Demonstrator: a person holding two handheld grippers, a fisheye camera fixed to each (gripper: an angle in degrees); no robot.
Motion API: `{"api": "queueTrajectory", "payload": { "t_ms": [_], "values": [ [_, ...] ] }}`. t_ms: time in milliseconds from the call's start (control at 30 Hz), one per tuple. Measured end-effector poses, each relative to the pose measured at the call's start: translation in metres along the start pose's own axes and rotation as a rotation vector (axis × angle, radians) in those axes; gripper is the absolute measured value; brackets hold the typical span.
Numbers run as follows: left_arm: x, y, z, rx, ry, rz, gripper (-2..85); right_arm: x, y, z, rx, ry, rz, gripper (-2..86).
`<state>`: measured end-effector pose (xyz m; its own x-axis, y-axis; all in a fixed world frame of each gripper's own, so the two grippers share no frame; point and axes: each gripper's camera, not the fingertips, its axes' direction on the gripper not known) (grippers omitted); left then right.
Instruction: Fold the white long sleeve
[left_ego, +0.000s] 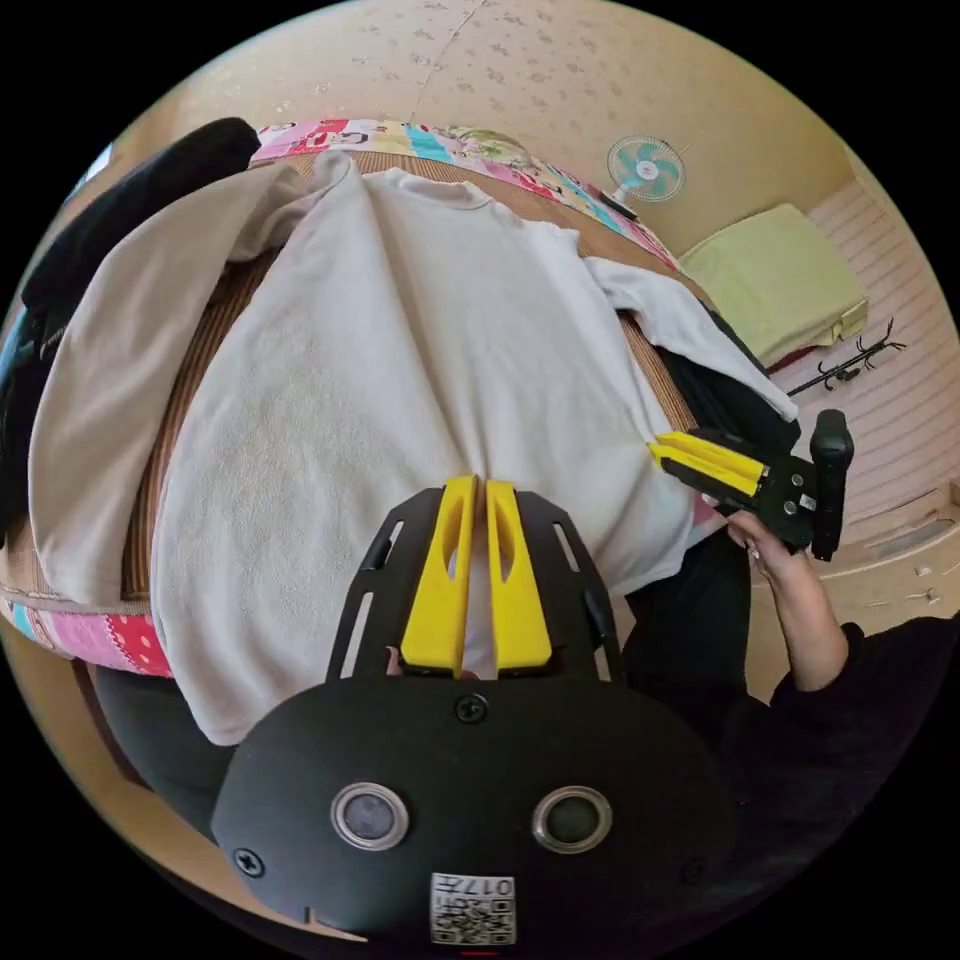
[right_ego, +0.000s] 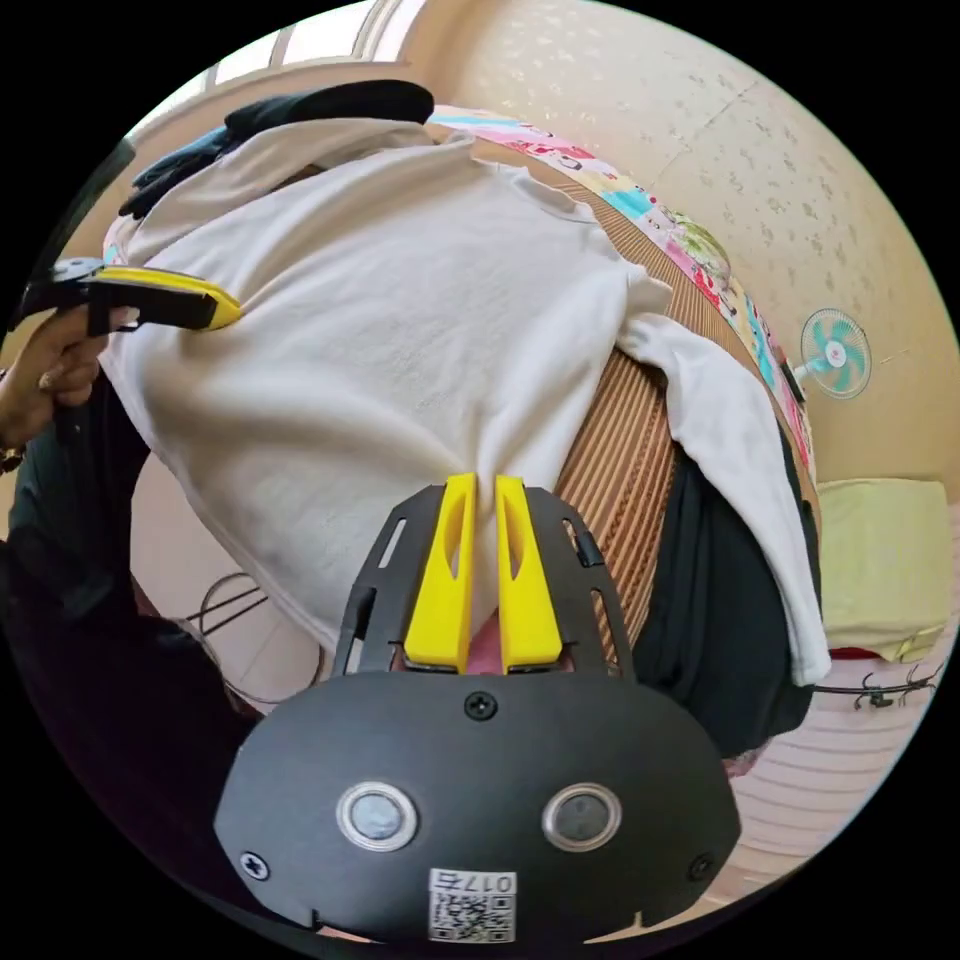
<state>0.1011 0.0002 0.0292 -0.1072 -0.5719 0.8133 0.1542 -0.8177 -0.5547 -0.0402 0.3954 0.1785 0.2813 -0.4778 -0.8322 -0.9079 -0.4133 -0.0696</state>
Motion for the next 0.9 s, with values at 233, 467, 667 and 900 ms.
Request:
{"api": "queueTrajectory", "payload": {
  "t_ms": [233, 467, 667, 900],
  "values": [
    [-0.001, 0.029, -0.026, -0.253, 0.437, 0.126, -0.8, 0.103, 0.021, -0.044, -0.168, -0.275, 0.288, 3.7],
    [-0.060, 0.048, -0.115, 0.011, 0.352, 0.006, 0.5, 0.249, 0.104, -0.112, 0.408, -0.773, 1.105, 8.8],
    [-0.072, 0.035, -0.157, 0.047, 0.194, 0.025, 5.1, 0.291, 0.106, -0.143, 0.509, -0.674, 1.302, 6.3],
    [-0.079, 0.043, -0.191, 0.112, 0.186, -0.031, 5.1, 0.346, 0.097, -0.240, 0.687, -0.346, 1.224, 3.1]
  ]
}}
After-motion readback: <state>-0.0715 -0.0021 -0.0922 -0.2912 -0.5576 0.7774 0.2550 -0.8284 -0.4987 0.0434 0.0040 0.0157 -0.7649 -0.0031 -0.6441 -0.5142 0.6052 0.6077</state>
